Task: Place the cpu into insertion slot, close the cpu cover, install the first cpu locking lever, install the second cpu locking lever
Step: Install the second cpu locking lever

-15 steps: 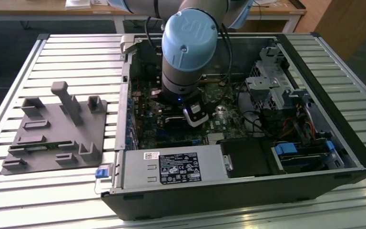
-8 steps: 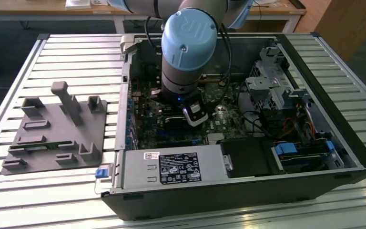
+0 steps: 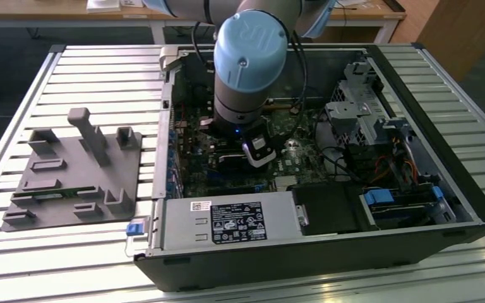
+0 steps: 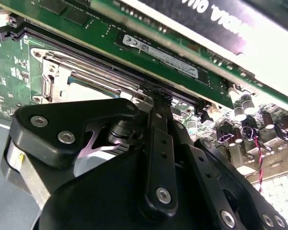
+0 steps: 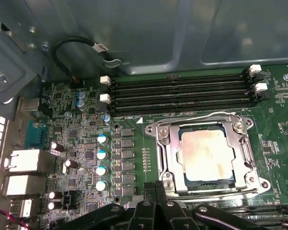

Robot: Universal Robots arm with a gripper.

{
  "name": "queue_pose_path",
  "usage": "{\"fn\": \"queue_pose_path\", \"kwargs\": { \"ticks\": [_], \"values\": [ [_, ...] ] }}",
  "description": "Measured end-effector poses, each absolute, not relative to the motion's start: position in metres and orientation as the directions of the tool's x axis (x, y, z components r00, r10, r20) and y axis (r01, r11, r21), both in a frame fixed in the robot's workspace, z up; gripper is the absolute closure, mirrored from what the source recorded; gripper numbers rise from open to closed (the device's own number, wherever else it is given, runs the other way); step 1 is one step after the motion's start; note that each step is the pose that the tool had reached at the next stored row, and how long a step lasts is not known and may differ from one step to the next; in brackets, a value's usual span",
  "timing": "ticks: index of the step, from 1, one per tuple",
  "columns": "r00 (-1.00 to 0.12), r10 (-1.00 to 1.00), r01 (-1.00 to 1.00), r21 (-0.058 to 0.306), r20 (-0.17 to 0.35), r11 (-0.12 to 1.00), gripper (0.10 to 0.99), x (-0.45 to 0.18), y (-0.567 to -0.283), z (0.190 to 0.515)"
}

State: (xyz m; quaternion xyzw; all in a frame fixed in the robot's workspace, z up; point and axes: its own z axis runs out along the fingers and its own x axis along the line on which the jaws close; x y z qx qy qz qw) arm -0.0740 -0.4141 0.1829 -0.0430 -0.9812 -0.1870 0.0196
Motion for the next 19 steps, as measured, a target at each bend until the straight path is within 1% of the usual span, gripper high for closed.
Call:
{"fn": "queue_pose_path", "kwargs": {
  "ticks": [7,19],
  "values": [
    [-0.996,0.078,0.092,0.352,0.053,0.932,0.980,-0.074,-0.414,0.184],
    [-0.996,0.078,0.092,0.350,0.053,0.932,0.980,-0.074,-0.414,0.197]
  ]
}}
